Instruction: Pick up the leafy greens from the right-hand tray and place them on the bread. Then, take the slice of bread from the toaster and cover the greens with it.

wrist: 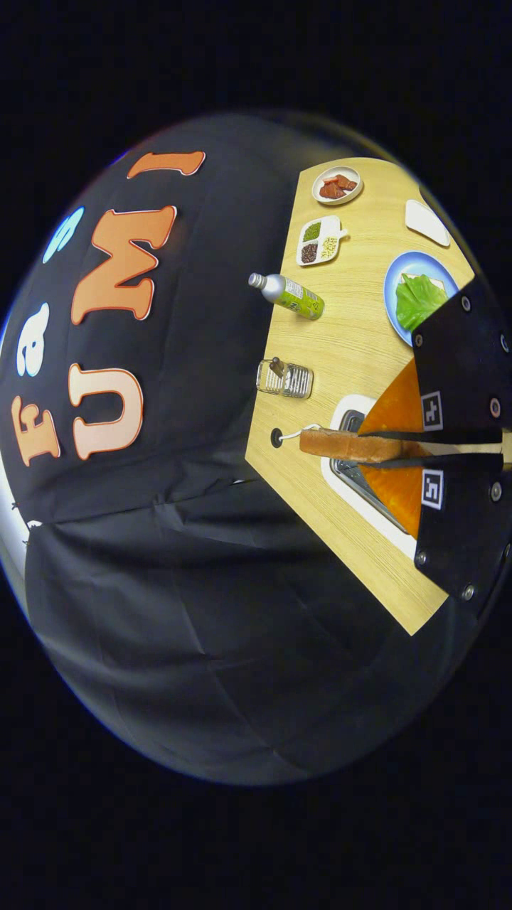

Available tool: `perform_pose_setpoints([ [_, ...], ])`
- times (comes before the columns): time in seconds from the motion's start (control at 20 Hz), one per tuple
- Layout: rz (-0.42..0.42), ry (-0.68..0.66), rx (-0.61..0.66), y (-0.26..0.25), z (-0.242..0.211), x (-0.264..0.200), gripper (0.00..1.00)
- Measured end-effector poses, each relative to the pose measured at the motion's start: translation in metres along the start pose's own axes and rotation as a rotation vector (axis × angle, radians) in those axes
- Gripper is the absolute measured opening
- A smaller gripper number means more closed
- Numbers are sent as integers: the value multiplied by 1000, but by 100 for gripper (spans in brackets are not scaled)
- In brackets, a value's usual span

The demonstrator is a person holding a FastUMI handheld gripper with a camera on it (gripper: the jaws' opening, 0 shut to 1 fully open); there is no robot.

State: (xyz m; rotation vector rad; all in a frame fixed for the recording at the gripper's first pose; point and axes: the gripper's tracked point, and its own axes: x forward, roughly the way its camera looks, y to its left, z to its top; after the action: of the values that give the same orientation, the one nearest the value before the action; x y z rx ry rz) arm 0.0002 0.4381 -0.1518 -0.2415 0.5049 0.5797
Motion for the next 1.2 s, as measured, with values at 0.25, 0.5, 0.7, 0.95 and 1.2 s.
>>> perform_pose_setpoints([
  [0.25,-37,-28,6,-28,10,-16,5],
  [0.5,-89,-47,2,-66,10,-28,5],
  [0.7,-143,-27,26,-106,-7,-32,5],
  [0.95,-185,-5,56,-150,-31,-27,5],
  [1.2,-194,21,45,-179,-56,-14,5],
])
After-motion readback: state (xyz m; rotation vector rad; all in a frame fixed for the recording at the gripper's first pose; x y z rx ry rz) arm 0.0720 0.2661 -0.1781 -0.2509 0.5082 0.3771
